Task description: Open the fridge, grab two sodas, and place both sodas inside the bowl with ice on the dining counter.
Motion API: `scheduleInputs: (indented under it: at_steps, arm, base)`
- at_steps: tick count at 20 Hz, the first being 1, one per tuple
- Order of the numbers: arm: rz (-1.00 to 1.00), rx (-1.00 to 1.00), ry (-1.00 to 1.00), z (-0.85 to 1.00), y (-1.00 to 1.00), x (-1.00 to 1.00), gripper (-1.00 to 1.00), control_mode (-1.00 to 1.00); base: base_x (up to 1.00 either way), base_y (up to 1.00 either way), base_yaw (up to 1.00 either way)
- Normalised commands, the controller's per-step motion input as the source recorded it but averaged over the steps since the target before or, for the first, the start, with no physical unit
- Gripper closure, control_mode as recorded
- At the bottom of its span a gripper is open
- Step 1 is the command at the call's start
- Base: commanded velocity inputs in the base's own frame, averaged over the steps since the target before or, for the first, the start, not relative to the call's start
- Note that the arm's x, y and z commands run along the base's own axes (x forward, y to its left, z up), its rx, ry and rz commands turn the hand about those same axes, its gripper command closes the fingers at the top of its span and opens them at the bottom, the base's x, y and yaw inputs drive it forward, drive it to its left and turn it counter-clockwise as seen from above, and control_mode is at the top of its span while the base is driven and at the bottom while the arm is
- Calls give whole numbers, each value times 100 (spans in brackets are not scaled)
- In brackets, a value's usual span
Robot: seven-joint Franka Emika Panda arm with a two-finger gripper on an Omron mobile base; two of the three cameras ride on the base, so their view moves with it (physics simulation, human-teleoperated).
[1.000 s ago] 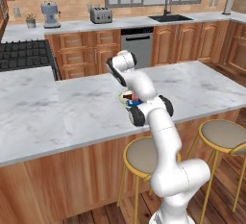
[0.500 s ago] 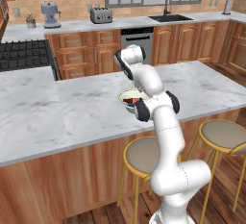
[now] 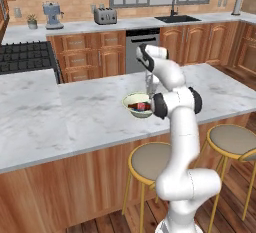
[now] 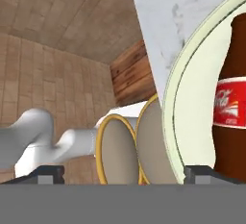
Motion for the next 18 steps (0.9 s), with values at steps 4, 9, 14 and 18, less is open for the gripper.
scheduleInputs:
  at_steps: [4, 9, 14, 18]
  arm:
    - [-33, 15, -19, 20, 0, -100, -100, -100]
    - [-32, 7, -23, 48, 0, -94, -100, -100]
    - [-32, 2, -23, 64, 0, -86, -100, -100]
    - [-34, 0, -22, 52, 2, -70, -100, -100]
  base:
    - [0, 0, 0]
    - [0, 0, 0]
    - [0, 0, 0]
    - [0, 0, 0]
